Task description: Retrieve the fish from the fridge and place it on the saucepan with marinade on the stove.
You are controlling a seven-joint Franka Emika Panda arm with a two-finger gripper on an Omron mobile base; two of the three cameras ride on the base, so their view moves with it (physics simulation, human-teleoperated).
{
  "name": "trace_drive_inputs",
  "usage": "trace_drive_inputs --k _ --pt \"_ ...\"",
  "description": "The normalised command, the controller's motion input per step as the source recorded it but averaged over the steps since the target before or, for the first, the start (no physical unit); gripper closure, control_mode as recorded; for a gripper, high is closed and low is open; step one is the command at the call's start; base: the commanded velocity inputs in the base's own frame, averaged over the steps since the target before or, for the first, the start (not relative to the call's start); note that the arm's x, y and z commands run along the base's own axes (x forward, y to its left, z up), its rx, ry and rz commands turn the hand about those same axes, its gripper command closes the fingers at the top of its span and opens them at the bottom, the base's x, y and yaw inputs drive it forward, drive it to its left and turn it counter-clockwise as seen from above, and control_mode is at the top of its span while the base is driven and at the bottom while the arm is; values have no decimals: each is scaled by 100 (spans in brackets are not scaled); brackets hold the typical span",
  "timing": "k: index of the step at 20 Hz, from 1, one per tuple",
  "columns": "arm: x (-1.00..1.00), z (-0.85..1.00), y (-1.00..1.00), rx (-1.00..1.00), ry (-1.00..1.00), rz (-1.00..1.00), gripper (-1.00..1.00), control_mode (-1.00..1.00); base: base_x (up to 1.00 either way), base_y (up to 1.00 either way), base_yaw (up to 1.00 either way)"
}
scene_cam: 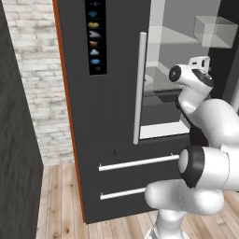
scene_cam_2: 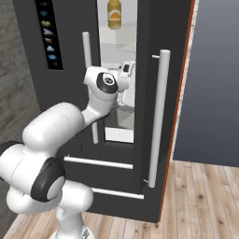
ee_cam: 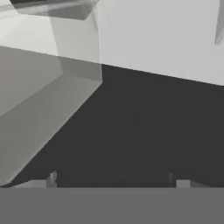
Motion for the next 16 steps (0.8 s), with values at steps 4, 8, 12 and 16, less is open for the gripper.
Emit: trace_drive_inputs --k 4,8,12,16 --pt "10 -10 -100 -11 22 -12 -100 -100 0 0 0" --pt "0 -22 -100 -10 24 -15 -100 -100 0 0 0" --pt "-5 -28 -100 -9 19 -16 -100 -100 0 0 0" --pt "-31 -13 -74 -1 1 -7 -100 -100 0 0 0"
